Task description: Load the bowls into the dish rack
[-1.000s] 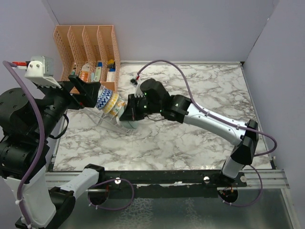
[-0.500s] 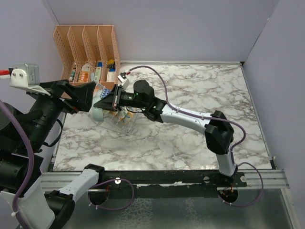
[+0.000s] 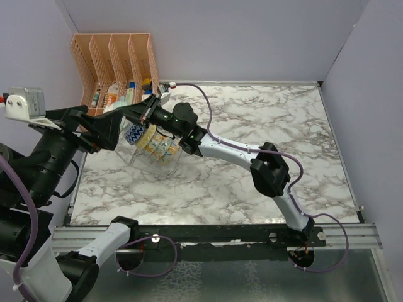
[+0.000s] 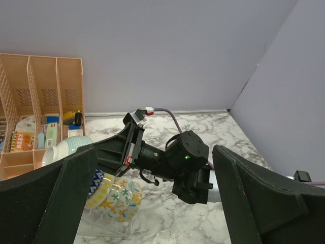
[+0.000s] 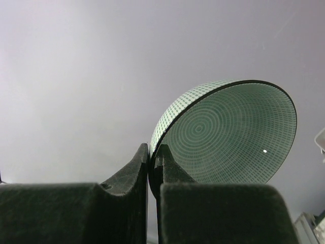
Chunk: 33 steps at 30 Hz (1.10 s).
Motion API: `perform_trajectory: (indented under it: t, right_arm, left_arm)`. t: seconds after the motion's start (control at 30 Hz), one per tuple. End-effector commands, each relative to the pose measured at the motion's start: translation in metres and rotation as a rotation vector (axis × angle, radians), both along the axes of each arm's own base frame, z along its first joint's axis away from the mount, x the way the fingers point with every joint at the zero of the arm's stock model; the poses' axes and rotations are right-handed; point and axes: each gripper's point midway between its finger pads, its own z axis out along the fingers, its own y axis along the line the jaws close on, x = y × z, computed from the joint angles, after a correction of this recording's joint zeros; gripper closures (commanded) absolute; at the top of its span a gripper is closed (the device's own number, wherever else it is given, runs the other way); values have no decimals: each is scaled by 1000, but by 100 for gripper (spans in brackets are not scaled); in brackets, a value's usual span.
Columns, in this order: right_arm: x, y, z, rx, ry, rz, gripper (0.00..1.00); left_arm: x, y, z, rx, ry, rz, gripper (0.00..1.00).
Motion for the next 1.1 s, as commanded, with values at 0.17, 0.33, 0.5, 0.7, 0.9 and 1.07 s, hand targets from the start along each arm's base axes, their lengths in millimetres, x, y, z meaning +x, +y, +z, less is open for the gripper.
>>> perform_trajectory:
  t: [0.17, 0.33, 0.5, 0.7, 0.9, 1.07]
  right_arm:
    - [28, -3, 26, 114, 13, -104, 99]
    - [35, 2, 15, 112, 38, -118, 99]
    - [45, 6, 3, 106, 56, -145, 99]
    - [51, 9, -19, 91, 114, -151, 99]
    - [53, 8, -35, 67, 146, -161, 95]
    - [52, 9, -46, 49, 162, -155, 91]
  left_arm:
    - [-10, -1, 2, 5, -8, -23, 1]
    - [-9, -2, -1, 7, 2, -26, 1]
    - [-8, -4, -4, 11, 14, -33, 1]
    - [-7, -2, -6, 12, 22, -22, 1]
    - [-3, -1, -10, 23, 32, -14, 1]
    - [1, -2, -11, 33, 36, -12, 1]
